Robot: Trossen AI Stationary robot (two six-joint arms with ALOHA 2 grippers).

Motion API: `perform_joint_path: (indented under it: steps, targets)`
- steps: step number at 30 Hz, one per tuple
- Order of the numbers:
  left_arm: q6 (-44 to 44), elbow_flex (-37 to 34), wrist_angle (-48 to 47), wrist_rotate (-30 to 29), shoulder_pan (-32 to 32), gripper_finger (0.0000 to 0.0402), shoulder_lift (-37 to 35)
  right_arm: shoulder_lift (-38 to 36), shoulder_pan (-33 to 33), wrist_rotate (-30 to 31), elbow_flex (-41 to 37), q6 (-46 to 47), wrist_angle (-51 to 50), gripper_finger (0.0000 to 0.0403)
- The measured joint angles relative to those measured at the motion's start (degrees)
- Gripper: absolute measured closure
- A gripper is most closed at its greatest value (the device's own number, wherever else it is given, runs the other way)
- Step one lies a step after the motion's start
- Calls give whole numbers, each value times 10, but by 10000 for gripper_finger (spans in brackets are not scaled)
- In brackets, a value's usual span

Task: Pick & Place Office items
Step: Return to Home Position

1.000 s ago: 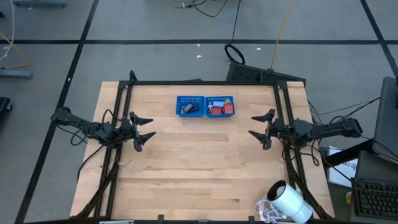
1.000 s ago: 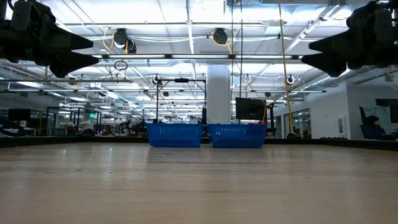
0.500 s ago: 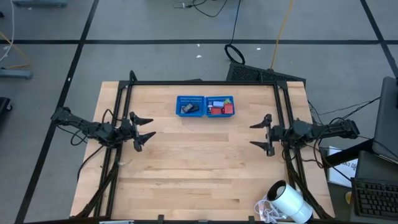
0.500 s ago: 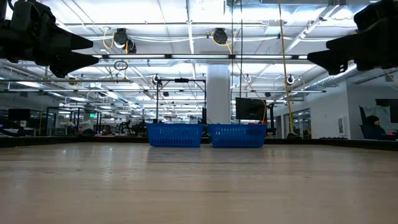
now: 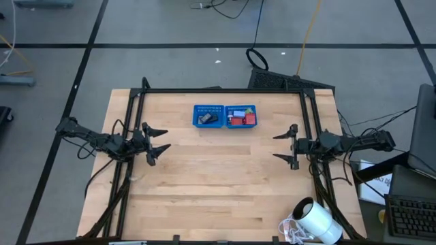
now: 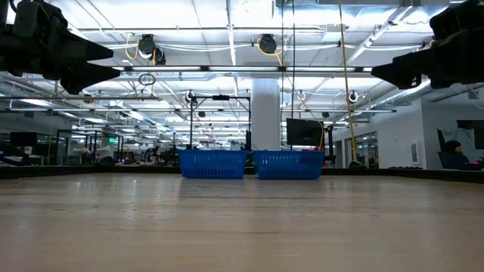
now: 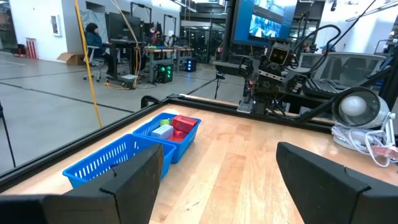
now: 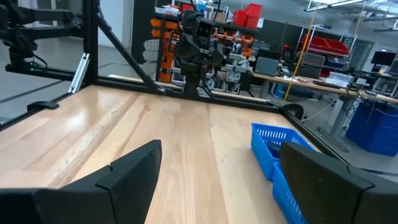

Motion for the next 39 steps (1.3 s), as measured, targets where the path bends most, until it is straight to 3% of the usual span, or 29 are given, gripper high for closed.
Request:
perform_joint_path:
  steps: [39]
  targets:
    - [0,0,0,0,0,91,0,0,0,0,0,0,21,89]
